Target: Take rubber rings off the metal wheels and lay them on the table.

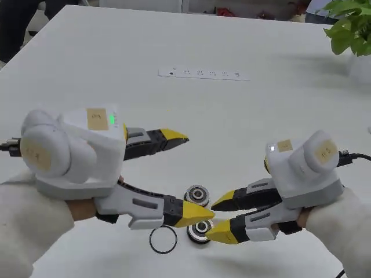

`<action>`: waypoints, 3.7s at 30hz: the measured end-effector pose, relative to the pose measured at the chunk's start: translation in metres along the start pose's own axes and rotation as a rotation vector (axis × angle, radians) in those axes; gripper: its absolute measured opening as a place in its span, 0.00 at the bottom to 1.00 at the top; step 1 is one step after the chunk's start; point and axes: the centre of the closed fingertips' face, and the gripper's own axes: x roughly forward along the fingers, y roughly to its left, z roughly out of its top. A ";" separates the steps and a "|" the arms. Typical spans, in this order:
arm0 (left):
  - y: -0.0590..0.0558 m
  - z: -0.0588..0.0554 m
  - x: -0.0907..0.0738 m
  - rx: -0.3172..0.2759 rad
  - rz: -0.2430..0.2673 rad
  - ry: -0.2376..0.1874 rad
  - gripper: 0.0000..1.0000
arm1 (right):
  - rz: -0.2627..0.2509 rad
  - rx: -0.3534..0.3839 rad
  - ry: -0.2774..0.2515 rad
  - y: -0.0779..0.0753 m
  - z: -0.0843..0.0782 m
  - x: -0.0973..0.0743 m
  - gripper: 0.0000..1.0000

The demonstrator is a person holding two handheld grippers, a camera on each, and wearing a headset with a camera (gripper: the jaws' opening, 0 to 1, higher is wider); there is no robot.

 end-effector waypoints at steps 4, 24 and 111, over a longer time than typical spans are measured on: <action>-0.004 -0.014 0.003 -0.012 -0.008 0.021 0.68 | 0.004 -0.003 0.015 0.001 -0.004 0.001 0.33; -0.014 -0.052 0.019 -0.032 -0.027 0.089 0.48 | 0.012 -0.033 0.066 0.001 -0.019 0.010 0.30; -0.021 -0.088 0.030 0.008 -0.055 0.185 0.14 | -0.011 0.427 0.038 -0.013 -0.025 0.013 0.00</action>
